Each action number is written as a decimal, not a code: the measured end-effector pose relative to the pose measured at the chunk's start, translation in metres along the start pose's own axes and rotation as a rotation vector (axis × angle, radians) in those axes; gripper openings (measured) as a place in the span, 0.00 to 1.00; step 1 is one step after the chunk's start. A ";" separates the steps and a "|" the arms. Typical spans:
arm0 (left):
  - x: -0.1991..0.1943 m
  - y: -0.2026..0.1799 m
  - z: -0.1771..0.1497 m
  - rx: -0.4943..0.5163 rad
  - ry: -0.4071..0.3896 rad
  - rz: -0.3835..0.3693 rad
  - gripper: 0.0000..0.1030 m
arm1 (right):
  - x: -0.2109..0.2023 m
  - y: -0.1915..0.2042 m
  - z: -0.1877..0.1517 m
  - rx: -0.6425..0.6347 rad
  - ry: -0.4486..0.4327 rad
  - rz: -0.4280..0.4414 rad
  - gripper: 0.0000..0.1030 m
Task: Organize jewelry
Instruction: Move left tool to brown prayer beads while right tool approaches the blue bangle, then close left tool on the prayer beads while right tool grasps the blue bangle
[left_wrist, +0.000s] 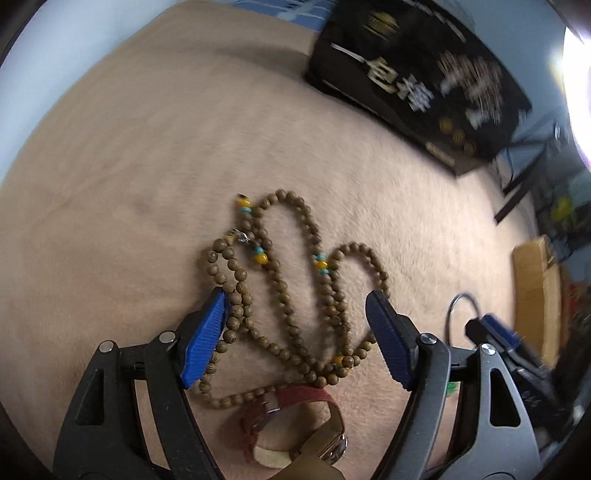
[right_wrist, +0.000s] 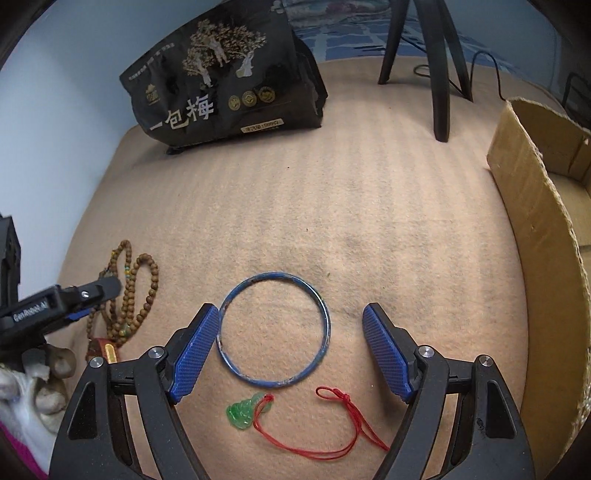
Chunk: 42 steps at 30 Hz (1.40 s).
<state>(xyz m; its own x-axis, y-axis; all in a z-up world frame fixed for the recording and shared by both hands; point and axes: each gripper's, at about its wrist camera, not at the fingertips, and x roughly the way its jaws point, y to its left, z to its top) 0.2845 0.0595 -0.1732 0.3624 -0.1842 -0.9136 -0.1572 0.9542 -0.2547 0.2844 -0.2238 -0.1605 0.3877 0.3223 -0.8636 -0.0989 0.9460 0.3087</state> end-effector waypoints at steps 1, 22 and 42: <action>0.002 -0.006 -0.001 0.022 -0.003 0.022 0.75 | 0.000 0.002 0.000 -0.011 0.000 -0.003 0.78; 0.021 -0.043 -0.008 0.119 -0.060 0.137 0.71 | 0.006 0.029 -0.012 -0.225 0.014 -0.102 0.80; -0.008 -0.020 0.001 0.079 -0.093 0.095 0.10 | -0.002 0.037 -0.011 -0.304 0.007 -0.162 0.70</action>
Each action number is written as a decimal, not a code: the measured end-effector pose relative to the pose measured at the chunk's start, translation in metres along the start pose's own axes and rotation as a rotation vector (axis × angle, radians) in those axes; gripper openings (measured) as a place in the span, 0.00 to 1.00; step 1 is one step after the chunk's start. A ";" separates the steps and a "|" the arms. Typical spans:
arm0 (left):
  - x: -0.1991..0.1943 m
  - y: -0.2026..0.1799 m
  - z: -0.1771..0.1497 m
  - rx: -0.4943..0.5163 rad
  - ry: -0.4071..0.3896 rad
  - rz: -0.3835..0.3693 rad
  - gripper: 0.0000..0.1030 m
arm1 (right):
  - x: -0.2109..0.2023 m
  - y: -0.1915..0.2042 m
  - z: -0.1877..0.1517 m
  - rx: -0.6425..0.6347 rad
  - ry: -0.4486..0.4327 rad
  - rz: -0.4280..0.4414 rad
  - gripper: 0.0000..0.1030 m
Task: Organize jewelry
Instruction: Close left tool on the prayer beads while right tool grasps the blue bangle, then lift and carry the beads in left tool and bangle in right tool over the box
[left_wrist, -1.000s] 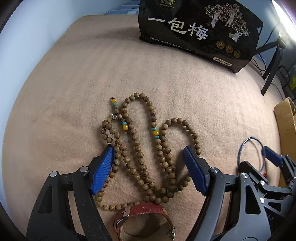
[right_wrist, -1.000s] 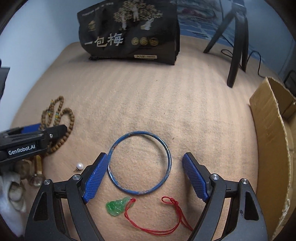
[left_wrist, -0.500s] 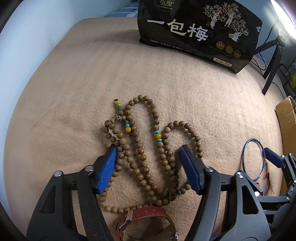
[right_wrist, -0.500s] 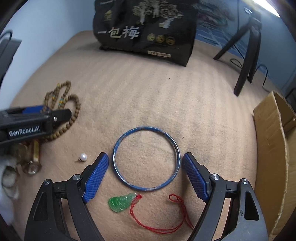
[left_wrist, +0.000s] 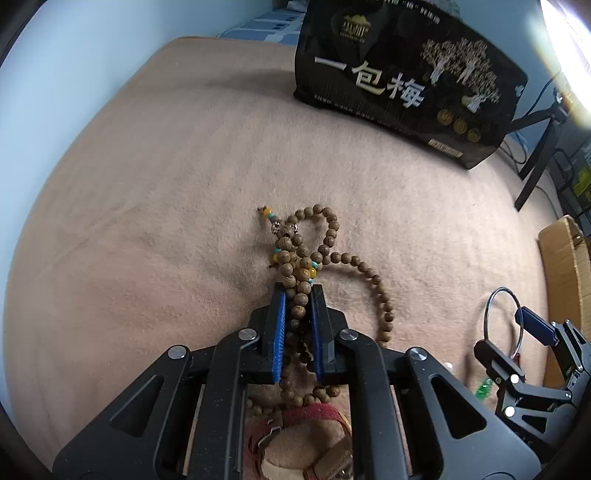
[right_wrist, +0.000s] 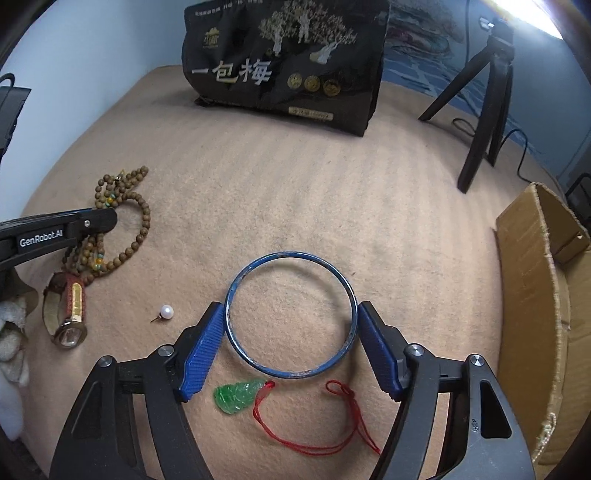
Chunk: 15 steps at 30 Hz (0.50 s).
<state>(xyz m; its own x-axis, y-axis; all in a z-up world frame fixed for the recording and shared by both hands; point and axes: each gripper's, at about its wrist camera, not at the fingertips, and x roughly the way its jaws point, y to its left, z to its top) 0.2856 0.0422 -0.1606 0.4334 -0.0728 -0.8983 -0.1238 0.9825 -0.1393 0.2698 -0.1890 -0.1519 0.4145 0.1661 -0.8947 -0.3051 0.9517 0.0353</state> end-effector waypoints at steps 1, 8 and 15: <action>-0.004 0.002 0.001 -0.005 -0.006 -0.008 0.10 | -0.005 -0.001 0.001 0.005 -0.011 -0.002 0.70; -0.042 0.013 -0.001 -0.036 -0.052 -0.076 0.10 | -0.039 -0.005 0.006 0.035 -0.077 0.003 0.70; -0.086 0.004 -0.002 -0.027 -0.114 -0.133 0.10 | -0.073 -0.010 0.004 0.023 -0.131 -0.012 0.70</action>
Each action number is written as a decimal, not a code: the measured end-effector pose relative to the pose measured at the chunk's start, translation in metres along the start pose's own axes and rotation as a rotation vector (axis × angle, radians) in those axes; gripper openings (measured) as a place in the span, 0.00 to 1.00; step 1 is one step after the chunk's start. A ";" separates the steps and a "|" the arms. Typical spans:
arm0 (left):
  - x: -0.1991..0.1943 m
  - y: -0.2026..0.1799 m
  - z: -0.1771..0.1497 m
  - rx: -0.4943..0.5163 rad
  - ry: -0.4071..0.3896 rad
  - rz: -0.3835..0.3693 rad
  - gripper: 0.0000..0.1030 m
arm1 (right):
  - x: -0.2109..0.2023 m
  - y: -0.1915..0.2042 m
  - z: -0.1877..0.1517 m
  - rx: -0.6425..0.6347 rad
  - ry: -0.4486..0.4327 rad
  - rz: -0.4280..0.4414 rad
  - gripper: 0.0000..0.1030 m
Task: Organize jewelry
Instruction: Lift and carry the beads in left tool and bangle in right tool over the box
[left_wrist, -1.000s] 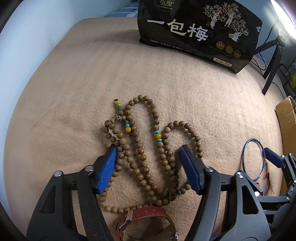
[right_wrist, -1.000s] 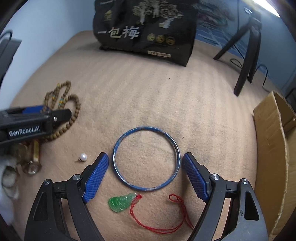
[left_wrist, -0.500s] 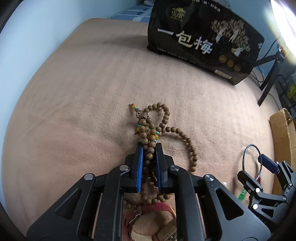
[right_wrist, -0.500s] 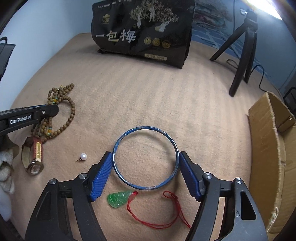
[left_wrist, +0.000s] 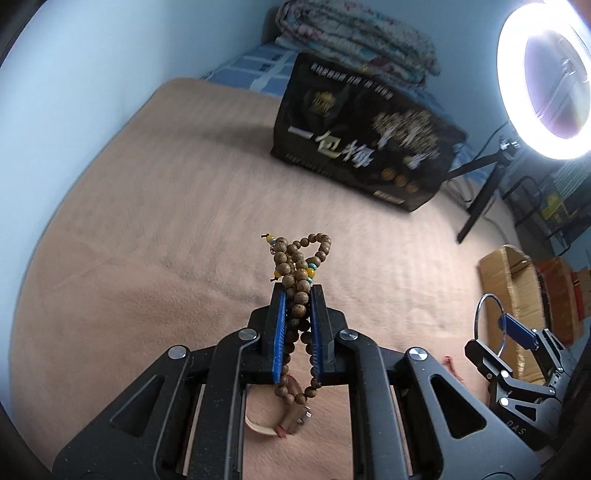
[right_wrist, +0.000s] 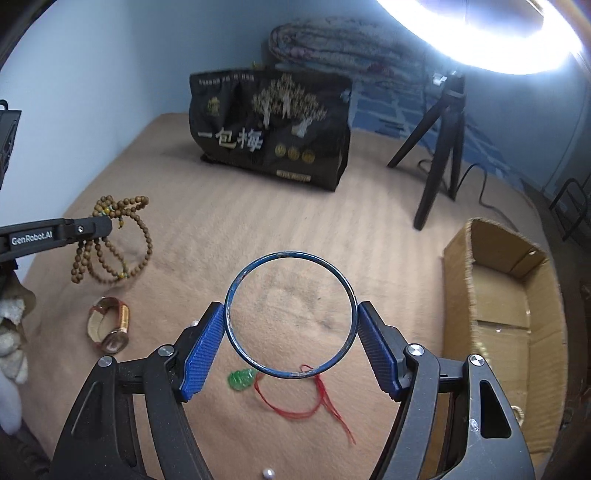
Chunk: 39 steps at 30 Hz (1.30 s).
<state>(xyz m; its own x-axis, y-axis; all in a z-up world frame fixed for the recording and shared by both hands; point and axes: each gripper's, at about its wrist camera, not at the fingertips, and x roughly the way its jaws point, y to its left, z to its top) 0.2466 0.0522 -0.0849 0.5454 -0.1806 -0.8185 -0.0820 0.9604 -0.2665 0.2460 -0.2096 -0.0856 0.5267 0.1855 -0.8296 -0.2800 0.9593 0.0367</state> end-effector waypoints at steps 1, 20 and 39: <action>-0.003 -0.003 0.002 0.003 -0.008 -0.010 0.10 | -0.005 -0.002 0.000 0.001 -0.008 -0.002 0.70; -0.059 -0.112 -0.014 0.131 -0.070 -0.185 0.10 | -0.087 -0.104 -0.027 0.147 -0.103 -0.098 0.70; -0.032 -0.250 -0.051 0.233 0.031 -0.374 0.10 | -0.086 -0.207 -0.059 0.317 -0.087 -0.152 0.70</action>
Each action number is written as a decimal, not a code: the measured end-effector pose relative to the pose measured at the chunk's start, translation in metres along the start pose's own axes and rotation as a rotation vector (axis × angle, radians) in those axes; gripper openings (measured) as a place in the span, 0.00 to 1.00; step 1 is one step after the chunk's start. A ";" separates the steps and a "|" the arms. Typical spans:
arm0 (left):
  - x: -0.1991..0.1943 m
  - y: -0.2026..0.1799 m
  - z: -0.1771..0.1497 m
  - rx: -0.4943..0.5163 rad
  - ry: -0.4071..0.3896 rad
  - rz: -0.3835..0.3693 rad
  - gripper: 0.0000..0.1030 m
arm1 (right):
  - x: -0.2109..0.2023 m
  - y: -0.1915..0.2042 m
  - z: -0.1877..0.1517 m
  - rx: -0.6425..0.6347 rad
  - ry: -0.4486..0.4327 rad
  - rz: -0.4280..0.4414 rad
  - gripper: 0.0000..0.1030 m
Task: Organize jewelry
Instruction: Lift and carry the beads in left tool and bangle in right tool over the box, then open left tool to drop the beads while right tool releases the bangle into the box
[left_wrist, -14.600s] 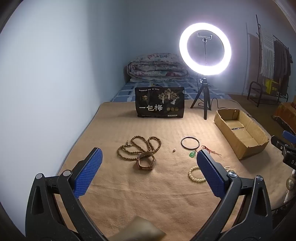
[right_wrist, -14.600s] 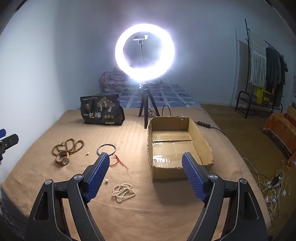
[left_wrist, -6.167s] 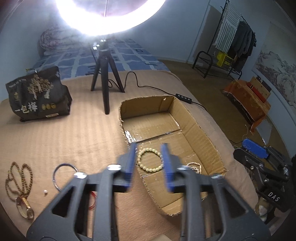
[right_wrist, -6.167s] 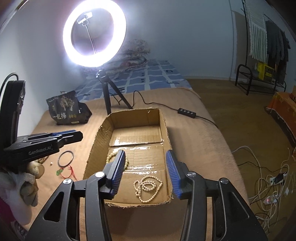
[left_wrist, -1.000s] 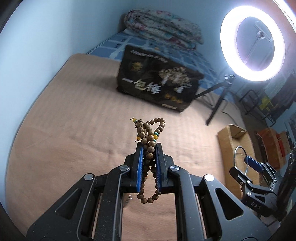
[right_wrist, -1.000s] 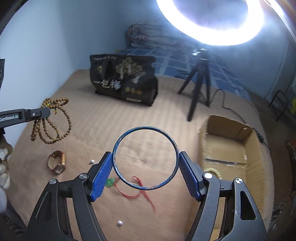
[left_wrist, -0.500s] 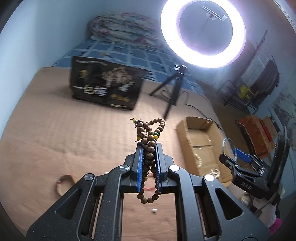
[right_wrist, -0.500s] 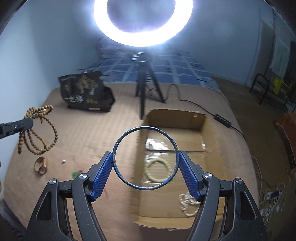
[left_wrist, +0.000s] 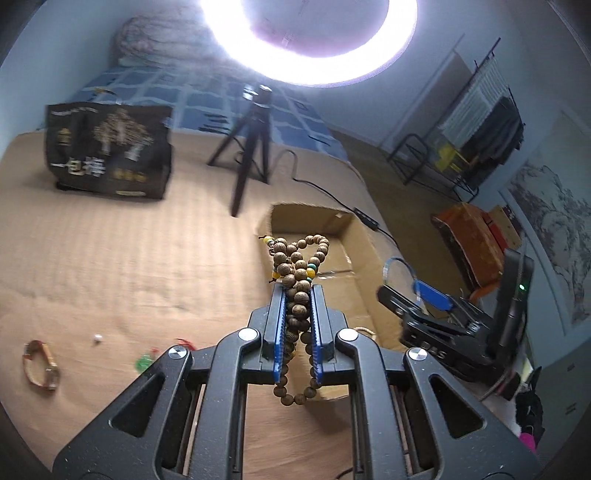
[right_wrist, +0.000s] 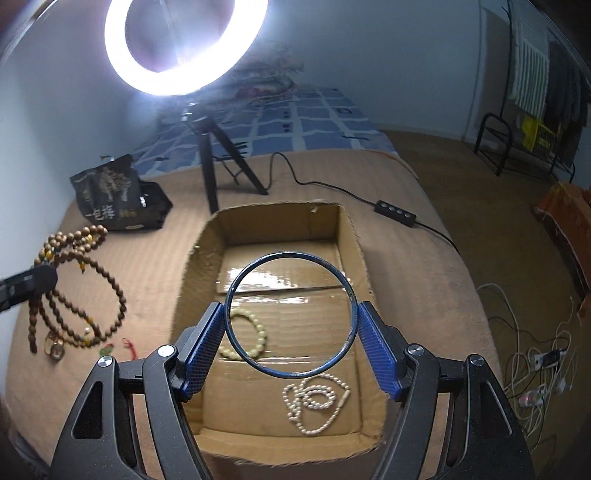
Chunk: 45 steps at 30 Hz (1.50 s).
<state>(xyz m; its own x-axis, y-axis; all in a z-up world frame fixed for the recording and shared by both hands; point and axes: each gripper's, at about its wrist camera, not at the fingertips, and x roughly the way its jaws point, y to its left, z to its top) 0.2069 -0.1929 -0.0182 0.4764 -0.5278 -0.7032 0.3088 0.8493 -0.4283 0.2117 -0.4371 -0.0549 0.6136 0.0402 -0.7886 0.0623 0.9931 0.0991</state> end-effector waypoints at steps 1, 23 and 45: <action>0.005 -0.004 -0.001 0.002 0.007 -0.006 0.10 | 0.003 -0.003 0.000 0.005 0.004 -0.003 0.70; 0.071 -0.033 -0.010 0.033 0.084 -0.027 0.10 | 0.034 -0.033 0.002 0.068 0.018 0.025 0.70; 0.102 -0.027 0.010 0.064 0.018 0.071 0.17 | 0.031 -0.030 -0.018 -0.023 0.069 0.077 0.70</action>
<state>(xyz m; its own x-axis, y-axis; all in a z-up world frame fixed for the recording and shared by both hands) 0.2553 -0.2696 -0.0731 0.4841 -0.4651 -0.7411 0.3271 0.8818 -0.3398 0.2148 -0.4640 -0.0932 0.5602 0.1231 -0.8192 -0.0018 0.9891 0.1474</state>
